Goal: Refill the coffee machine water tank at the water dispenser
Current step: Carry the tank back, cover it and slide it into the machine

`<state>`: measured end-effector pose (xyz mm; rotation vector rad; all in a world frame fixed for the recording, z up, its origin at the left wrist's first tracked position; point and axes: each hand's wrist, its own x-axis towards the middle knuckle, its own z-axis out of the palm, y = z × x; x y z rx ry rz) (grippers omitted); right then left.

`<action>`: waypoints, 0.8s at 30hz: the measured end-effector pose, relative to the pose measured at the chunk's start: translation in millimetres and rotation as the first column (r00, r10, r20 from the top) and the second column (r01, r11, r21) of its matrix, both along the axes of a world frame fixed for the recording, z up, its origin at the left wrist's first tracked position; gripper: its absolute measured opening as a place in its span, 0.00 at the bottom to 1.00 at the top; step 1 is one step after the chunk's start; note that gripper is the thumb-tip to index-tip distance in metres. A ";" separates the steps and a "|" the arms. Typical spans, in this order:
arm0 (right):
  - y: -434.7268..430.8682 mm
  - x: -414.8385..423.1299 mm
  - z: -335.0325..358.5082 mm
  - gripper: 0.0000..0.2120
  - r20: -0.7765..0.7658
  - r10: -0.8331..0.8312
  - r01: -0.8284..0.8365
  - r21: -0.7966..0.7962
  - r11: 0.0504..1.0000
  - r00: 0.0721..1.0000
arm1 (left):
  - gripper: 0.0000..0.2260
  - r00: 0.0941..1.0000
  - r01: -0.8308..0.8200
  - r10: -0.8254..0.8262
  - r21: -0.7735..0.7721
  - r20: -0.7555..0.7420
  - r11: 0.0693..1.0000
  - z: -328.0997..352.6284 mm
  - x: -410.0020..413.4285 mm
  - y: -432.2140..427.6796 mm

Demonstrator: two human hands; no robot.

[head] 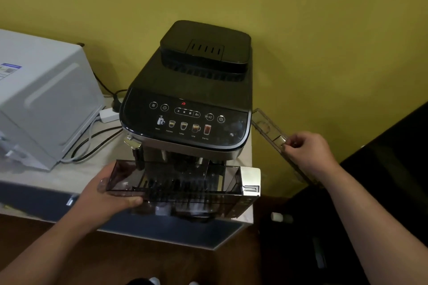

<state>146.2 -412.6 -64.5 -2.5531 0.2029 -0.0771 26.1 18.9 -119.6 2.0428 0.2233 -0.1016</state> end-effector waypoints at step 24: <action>107.4 -143.8 77.2 0.13 0.072 0.431 -0.422 -0.110 0.900 0.900 | 0.24 0.990 0.144 -0.141 -0.141 0.031 0.979 16.9 -0.4 3.9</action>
